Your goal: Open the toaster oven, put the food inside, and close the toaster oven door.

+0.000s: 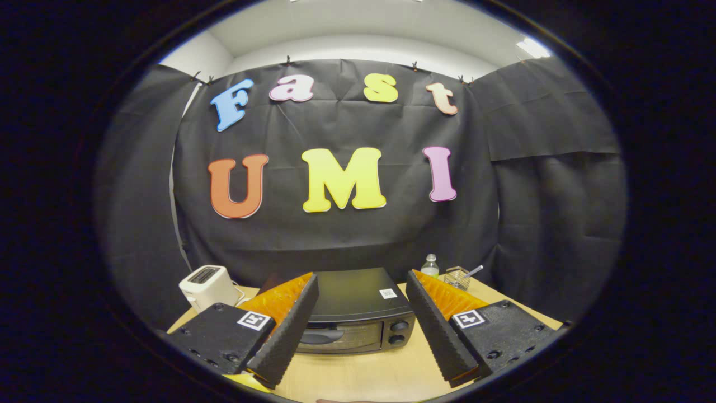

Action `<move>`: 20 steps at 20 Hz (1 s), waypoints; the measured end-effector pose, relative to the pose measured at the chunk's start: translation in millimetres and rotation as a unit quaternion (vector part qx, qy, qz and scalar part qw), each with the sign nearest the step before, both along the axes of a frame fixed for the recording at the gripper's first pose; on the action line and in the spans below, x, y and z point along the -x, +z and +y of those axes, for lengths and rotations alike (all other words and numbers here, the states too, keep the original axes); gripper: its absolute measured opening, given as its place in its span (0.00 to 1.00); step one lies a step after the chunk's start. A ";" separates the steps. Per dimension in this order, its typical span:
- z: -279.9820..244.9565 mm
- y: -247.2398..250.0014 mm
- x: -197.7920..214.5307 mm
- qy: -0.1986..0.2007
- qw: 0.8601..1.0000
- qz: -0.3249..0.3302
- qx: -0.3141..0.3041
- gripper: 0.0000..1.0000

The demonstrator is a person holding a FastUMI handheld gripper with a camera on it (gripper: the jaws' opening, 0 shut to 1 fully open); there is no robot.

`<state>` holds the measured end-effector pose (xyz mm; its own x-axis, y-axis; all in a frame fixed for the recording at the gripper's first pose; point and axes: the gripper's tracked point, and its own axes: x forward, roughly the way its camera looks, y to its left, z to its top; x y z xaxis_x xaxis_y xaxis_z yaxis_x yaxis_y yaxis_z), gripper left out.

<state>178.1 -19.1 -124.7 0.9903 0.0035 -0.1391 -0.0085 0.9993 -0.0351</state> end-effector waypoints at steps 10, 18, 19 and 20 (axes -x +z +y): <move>30.6 -107.9 -58.7 0.026 0.994 0.097 -0.050 1.00; 68.7 -164.7 -57.2 0.041 0.978 0.187 -0.086 1.00; 68.5 -164.0 -58.7 0.037 0.975 0.192 -0.101 1.00; 72.6 -171.0 -60.0 0.043 0.972 0.201 -0.117 1.00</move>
